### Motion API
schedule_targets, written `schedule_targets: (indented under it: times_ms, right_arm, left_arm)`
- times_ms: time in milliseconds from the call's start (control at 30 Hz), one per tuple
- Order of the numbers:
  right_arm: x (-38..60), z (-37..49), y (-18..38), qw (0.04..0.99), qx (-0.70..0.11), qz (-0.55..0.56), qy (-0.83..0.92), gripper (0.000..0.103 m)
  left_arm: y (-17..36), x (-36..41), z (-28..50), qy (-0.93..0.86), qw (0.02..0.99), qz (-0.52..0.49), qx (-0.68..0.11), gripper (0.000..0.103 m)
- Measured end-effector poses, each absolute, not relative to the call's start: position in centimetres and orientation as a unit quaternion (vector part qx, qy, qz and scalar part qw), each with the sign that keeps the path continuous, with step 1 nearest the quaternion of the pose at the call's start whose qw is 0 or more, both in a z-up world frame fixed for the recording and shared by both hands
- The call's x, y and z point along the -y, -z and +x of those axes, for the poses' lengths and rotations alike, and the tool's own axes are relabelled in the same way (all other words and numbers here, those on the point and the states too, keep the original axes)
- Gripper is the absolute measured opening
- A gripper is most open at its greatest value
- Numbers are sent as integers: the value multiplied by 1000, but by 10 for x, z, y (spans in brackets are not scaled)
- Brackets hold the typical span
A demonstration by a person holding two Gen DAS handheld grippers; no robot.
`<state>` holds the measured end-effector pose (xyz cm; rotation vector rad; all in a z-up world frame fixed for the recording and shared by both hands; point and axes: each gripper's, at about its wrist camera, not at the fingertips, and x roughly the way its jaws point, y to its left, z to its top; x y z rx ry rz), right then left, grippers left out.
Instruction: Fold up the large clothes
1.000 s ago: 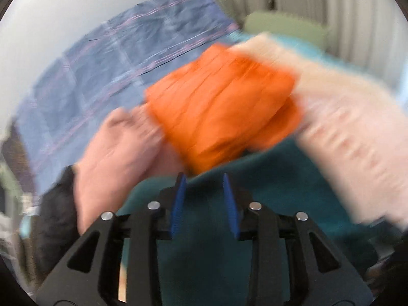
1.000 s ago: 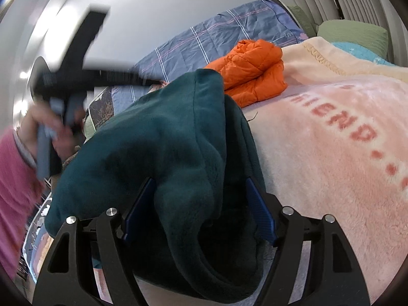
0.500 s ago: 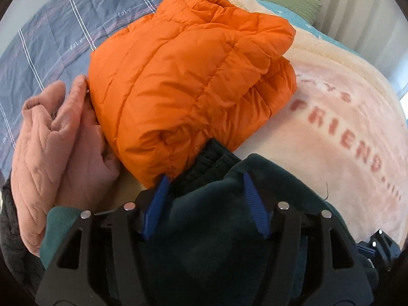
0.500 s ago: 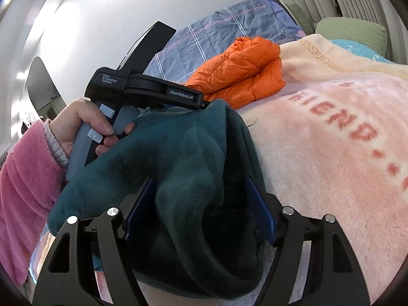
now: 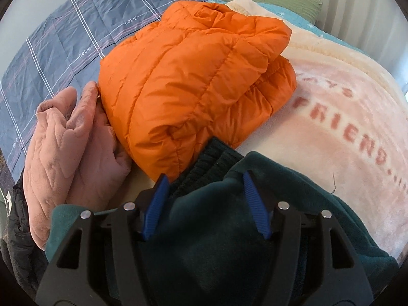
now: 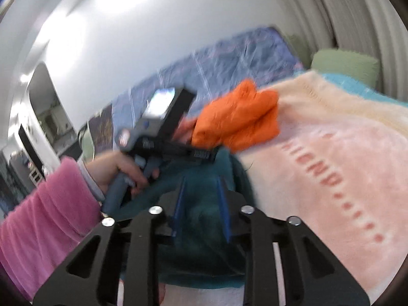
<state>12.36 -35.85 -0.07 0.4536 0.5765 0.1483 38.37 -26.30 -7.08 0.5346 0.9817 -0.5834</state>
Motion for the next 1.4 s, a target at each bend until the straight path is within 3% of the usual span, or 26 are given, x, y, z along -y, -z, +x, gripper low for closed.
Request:
schedule_targets:
  times_ms: [67,100,167,367,567,700,833,933,1067,1300,1333,1400]
  right_arm:
    - [351,150,48,904,-354,235,-50,22]
    - [347,147,58,917,-329,221,-41,22]
    - [334,143,52,931,-323,170,-14,21]
    - [330,140,46,930,-331,158,-16,21]
    - [336,129,54,929,-322,179,-21,22]
    - [336,130,54,930,-319,179,-21,23]
    - [337,131,55,930,-316,184,-31,23]
    - [335,135,52,930,-317,180,-41,23]
    - [336,136,53,929,-318,184,-39,23]
    - [337,132,53,931,-316,180,-31,23]
    - [338,133,54,930,-316,183,-32,23]
    - [338,133,54,930,-315,185,-33,23]
  left_arm:
    - [71,263,384,273,808,248,-460,63]
    - [71,263,385,272,809,245,-460,63]
    - [72,269,383,263,810,256,-457,63]
    - [48,264,363,249,840,265,-403,65]
    - [-12,210,350,251,863,216,-381,33]
    - [-28,152,368,200,881,187,-386,24]
    - [32,130,390,182,851,183,-458,24]
    - [76,130,395,130,867,164,-452,13]
    - [76,151,393,112,864,215,-441,2]
    - [46,151,379,137,873,231,-408,3]
    - [37,153,372,146,875,229,-401,6]
    - [17,161,354,194,879,207,-384,21]
